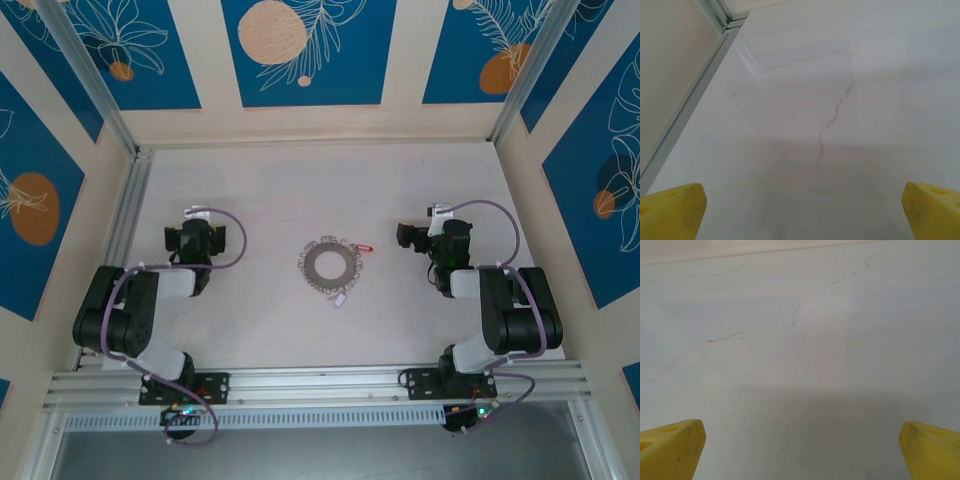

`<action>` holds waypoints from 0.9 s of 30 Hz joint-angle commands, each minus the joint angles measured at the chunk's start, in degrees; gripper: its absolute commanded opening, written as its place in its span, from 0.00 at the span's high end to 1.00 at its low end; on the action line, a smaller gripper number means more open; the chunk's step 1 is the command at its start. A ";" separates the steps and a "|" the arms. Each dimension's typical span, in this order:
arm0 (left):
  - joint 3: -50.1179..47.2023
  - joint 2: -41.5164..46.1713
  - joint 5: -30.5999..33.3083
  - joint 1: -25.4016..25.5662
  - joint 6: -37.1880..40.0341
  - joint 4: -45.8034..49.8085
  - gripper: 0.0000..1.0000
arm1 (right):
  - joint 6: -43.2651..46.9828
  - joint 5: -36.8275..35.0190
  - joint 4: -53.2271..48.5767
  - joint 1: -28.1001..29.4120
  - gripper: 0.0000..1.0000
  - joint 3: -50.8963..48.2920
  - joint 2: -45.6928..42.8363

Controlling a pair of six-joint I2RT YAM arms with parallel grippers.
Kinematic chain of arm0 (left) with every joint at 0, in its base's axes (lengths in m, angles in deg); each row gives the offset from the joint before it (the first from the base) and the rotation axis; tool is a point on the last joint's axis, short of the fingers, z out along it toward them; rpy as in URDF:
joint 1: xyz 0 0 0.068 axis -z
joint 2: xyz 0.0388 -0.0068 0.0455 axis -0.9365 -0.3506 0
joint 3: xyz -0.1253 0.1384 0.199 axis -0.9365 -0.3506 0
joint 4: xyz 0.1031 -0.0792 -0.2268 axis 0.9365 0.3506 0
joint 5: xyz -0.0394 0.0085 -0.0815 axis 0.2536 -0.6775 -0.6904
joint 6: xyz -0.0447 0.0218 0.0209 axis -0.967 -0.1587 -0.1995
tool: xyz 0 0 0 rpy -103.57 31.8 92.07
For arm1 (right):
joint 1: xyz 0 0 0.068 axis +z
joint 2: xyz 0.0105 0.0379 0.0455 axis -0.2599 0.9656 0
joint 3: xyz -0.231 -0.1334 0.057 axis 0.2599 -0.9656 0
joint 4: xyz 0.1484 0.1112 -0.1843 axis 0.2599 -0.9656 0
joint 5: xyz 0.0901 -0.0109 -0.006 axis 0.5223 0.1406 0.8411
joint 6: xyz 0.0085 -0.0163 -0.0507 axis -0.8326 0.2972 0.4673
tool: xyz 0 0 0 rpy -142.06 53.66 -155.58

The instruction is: Put the keys on the keyring

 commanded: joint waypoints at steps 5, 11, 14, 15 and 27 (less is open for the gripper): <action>-1.16 1.19 -15.74 -2.77 -0.66 -4.47 0.00 | -0.62 0.74 2.08 -0.29 0.01 0.88 0.58; -6.68 -0.19 -16.18 -2.98 -0.86 -14.85 0.00 | -0.67 0.73 2.09 -0.34 0.01 0.77 0.52; -7.27 -0.79 -16.20 -3.04 -0.72 -17.21 0.00 | -0.53 0.74 2.40 -0.23 0.01 0.57 0.46; -7.50 -1.32 -16.16 -2.96 -0.44 -18.81 0.00 | -0.31 0.79 2.20 -0.13 0.01 0.72 0.51; -7.27 -1.13 -15.89 -2.80 -0.42 -18.15 0.00 | 0.15 2.15 1.85 -0.17 0.01 1.00 0.63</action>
